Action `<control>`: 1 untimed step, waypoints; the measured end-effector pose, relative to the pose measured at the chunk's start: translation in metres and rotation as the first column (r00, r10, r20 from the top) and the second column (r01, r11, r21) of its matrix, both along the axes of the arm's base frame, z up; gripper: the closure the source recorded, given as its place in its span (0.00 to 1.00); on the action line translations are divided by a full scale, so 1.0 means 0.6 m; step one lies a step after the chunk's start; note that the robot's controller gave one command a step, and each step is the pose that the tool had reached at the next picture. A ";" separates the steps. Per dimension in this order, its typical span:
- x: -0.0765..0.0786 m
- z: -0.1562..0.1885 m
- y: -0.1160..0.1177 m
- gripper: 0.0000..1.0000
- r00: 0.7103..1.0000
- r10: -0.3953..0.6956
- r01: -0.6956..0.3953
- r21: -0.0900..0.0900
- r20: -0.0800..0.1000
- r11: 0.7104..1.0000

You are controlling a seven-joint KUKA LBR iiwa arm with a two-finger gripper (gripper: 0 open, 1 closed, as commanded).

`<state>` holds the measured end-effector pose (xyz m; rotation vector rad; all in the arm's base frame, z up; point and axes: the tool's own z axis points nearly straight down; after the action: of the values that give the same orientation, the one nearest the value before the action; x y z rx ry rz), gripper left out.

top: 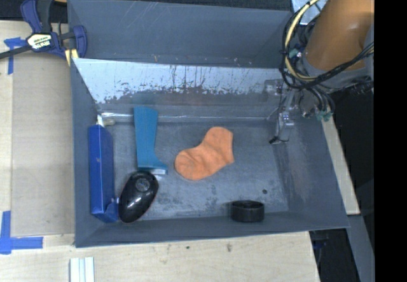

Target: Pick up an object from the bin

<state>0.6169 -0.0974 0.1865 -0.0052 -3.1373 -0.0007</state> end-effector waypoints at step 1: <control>0.003 0.009 0.001 1.00 1.000 0.003 -0.003 -0.001 0.009 1.000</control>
Offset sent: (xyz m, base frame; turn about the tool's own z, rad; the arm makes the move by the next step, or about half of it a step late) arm 0.0000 0.0000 0.0000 0.0000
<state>0.6184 -0.0968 0.1920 -0.0004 -3.1459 0.0007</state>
